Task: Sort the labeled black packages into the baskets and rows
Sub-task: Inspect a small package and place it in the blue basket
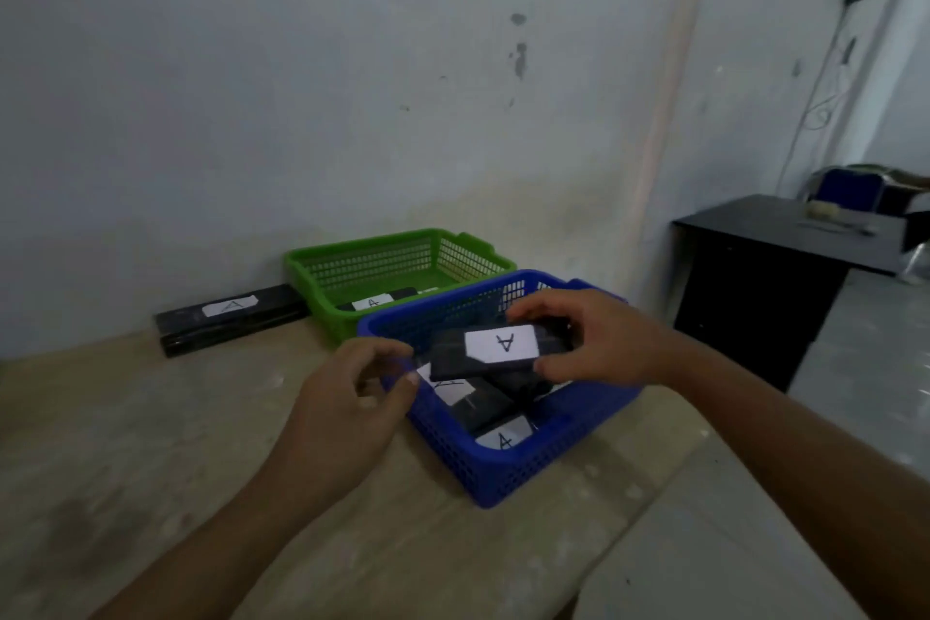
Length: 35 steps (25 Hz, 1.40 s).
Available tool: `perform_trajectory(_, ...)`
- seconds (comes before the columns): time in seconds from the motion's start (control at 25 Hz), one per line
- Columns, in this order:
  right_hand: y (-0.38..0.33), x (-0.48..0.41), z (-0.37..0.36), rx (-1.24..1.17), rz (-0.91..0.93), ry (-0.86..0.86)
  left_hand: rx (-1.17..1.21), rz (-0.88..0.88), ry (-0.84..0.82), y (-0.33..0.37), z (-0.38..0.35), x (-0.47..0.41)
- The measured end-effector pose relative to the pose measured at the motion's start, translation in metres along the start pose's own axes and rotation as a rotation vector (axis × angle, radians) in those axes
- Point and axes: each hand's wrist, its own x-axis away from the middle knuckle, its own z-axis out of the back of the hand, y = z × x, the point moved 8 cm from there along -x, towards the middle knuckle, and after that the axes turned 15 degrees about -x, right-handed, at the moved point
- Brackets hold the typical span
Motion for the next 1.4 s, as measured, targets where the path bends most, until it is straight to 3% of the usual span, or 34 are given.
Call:
perform_trajectory(0.2,0.072,0.001,0.04,0.095,-0.26,-0.099,-0.271,-0.309,-0.204,0.03,-0.048,0.013)
perform_trajectory(0.36,0.091,-0.002,0.034,0.079,-0.337,-0.212,-0.369,-0.367,-0.242,0.026,-0.057,0.023)
perform_trajectory(0.6,0.114,-0.016,0.037,0.1,-0.455,-0.26,-0.331,-0.427,-0.264,0.029,-0.058,0.028)
perform_trajectory(0.96,0.126,-0.03,0.023,0.379,-0.466,-0.223,-0.315,-0.452,-0.207,0.028,-0.057,0.028)
perform_trajectory(1.24,0.112,-0.029,0.018,0.418,-0.402,-0.134,-0.305,-0.39,-0.232,0.023,-0.055,0.029)
perform_trajectory(1.4,0.093,-0.041,0.015,0.46,-0.32,-0.05,-0.305,-0.399,-0.151,0.017,-0.024,0.03)
